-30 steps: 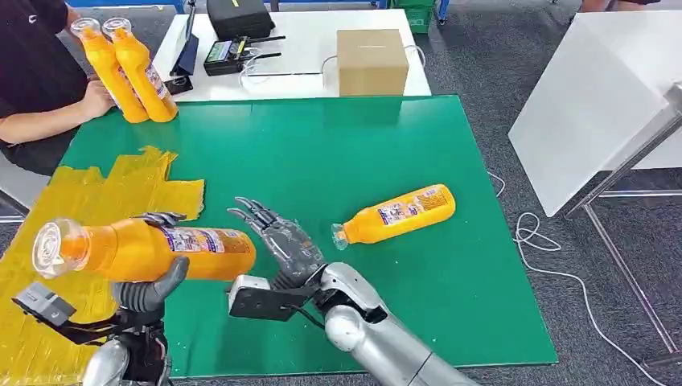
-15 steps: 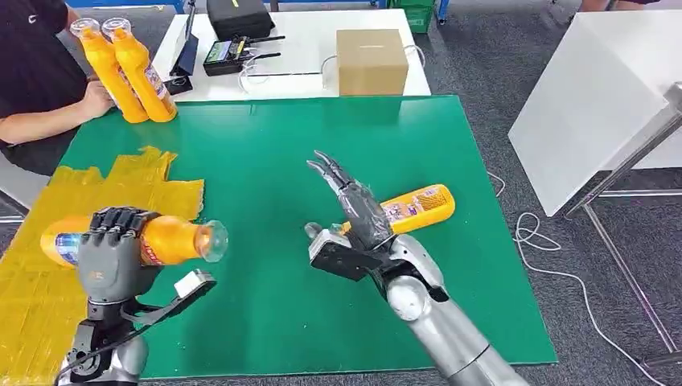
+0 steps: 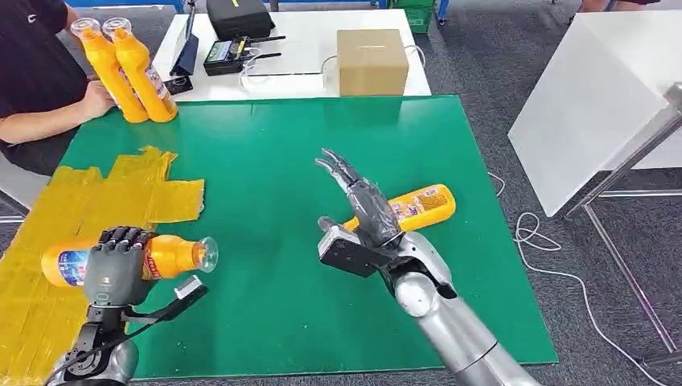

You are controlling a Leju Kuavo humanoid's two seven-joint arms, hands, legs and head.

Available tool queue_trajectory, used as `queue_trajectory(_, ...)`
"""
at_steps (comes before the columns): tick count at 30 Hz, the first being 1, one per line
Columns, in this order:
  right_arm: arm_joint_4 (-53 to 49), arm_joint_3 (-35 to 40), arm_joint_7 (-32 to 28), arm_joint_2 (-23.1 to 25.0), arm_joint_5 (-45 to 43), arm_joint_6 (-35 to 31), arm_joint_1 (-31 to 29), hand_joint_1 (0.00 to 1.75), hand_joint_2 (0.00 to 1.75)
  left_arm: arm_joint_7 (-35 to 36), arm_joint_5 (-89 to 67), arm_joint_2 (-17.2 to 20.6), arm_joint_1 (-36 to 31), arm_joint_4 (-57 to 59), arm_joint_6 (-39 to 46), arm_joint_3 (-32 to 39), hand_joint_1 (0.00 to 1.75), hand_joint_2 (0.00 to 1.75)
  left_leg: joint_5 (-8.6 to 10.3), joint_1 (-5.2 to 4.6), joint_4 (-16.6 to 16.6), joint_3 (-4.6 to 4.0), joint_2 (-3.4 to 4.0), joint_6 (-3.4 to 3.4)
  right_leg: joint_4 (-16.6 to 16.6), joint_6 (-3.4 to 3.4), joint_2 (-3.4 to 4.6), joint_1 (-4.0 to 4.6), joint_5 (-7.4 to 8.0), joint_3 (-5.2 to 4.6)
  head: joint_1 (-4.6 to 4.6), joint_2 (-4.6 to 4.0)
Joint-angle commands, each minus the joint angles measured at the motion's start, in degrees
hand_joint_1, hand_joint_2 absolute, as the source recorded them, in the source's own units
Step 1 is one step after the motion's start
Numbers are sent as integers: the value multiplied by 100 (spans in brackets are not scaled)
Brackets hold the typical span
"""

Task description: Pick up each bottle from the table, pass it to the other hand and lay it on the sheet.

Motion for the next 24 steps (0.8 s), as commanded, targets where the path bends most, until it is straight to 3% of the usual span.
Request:
queue_trajectory(1, 226, 228, -47, -182, -98, 82, -378, 0, 0, 172, -3, 738, -832, 2371, 24, -198, 175, 175, 6, 8, -13, 20, -6, -9, -13, -8, -15, 10, 4, 22, 0, 0)
queue_trajectory(11, 364, 320, -96, -174, -144, 117, -417, 0, 0, -50, 129, 1017, -1168, 3467, -59, -289, 175, 175, 6, 5, -8, 13, -2, -6, -4, -1, -7, 6, 1, 15, 2, 0)
queue_trajectory(12, 388, 329, -98, -170, -144, 121, -426, 0, 0, -96, 155, 1038, -1185, 3529, -81, -296, 110, 175, 6, 11, -12, 22, -3, -8, -12, -3, -11, 12, 3, 26, 0, 0)
queue_trajectory(13, 407, 347, -110, -136, -148, 127, -478, 0, 0, -124, 108, 1073, -1227, 3582, -73, -347, 0, 175, 6, 5, -8, 14, -3, -6, -4, -2, -1, 4, 3, 14, 0, 0)
queue_trajectory(24, 486, 368, -101, -94, -163, 179, -547, 0, 0, -891, 793, 1162, -878, 3002, -416, -621, 0, 175, 12, 10, -14, 37, 9, -14, -12, -5, 7, 8, 12, 40, 0, 0)
